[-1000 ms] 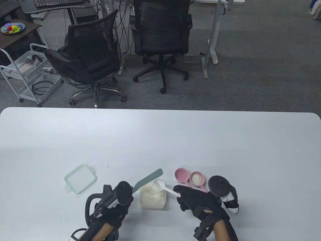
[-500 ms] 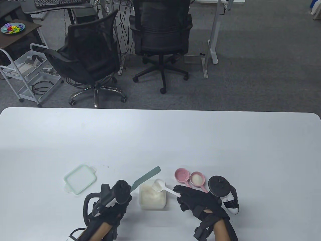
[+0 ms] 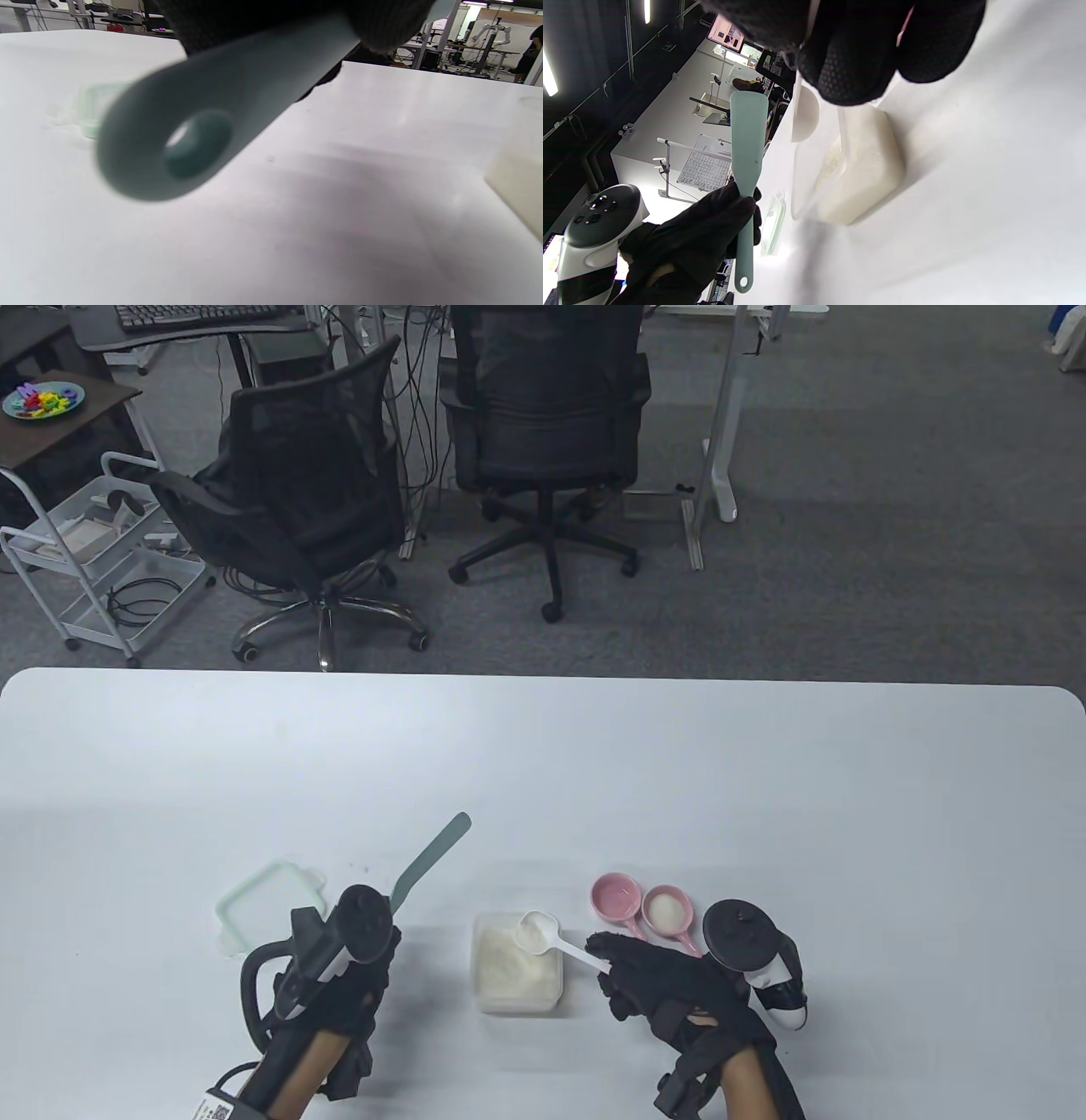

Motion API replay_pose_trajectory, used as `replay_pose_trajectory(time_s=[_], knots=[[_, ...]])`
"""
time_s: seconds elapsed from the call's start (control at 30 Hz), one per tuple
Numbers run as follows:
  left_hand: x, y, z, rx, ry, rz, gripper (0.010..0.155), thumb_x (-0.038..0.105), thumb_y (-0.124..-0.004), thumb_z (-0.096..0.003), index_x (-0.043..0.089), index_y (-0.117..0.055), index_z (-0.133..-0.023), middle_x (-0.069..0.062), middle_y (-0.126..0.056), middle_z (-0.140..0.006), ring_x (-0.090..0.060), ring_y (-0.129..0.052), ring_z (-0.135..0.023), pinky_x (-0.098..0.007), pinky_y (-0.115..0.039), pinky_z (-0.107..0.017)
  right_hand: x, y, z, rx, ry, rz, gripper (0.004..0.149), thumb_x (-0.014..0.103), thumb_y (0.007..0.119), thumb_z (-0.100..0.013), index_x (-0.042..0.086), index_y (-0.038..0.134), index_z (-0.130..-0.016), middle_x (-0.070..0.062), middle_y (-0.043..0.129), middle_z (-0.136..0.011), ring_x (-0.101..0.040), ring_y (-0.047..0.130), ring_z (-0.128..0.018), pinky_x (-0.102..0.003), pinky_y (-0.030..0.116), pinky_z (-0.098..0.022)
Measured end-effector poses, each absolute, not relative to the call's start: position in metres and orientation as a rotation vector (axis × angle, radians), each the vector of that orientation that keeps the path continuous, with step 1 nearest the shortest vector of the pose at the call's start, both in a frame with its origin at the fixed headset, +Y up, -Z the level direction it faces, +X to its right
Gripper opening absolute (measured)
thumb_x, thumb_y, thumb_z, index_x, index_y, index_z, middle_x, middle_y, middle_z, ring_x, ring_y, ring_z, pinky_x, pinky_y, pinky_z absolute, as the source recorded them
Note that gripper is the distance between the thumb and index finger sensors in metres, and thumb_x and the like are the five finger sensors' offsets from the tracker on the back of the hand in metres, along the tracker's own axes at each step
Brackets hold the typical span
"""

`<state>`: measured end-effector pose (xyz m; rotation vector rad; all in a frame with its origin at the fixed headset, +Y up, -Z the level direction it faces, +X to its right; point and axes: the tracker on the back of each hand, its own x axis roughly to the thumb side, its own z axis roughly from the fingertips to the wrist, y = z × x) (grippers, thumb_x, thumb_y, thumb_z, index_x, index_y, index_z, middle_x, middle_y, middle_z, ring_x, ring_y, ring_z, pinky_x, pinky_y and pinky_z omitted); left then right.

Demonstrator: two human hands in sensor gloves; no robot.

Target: Scoop white sugar with coffee spoon and level it off using dessert spatula

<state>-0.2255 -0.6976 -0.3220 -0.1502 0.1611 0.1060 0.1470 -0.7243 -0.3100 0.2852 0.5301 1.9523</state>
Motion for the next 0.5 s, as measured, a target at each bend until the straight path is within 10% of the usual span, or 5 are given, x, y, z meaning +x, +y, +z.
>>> replay_pose_trajectory(time_s=[0.5], knots=[[-0.235, -0.723, -0.336, -0.221, 0.240, 0.007, 0.058, 0.051, -0.080, -0.0597, 0.026, -0.076, -0.111, 0.005, -0.090, -0.095, -0.016, -0.108, -0.068, -0.026, -0.095, -0.048, 0.146, -0.724, -0.310, 0.286, 0.535, 1.957, 0.050, 0.021, 0.067, -0.065, 0.006, 0.059, -0.112, -0.018, 0.082, -0.093, -0.027, 0.092, -0.067, -0.058, 0.070, -0.067]])
